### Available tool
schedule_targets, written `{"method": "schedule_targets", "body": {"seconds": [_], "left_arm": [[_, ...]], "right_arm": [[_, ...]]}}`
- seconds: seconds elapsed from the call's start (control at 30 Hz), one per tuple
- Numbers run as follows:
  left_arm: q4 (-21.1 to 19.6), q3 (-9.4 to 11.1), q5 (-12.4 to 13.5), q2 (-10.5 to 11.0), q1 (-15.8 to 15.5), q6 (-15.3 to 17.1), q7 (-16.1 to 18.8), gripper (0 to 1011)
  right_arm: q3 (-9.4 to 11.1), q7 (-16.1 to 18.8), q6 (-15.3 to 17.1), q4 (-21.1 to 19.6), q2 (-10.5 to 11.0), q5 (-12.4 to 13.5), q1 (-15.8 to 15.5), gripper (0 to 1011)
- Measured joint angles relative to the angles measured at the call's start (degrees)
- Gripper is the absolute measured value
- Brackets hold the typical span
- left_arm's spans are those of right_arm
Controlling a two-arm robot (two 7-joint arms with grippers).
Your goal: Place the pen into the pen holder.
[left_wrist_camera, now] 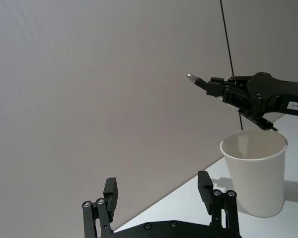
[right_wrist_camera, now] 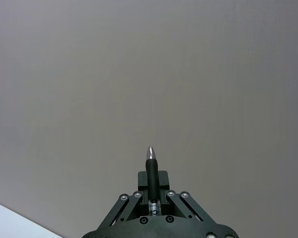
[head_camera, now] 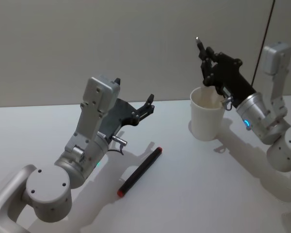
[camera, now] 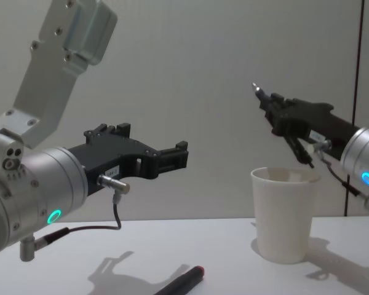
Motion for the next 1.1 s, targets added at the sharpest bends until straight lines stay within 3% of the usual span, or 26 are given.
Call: {"method": "schedule_targets", "body": {"seconds": [0.47, 0.67, 1.1], "left_arm": [[0.0, 0.0, 0.0, 0.0, 0.0, 0.0, 0.0, 1001], [0.0, 0.0, 0.0, 0.0, 0.0, 0.0, 0.0, 1001], [0.0, 0.0, 0.0, 0.0, 0.0, 0.0, 0.0, 1001]], "right_arm": [[-1.3, -1.0, -5.7, 7.1, -1.7, -3.5, 2.7, 124], [-1.5, -1.2, -6.7, 8.4, -2.0, -4.1, 3.2, 264], [-1.7, -1.4, -7.9, 9.8, -2.3, -4.8, 3.7, 683]]}}
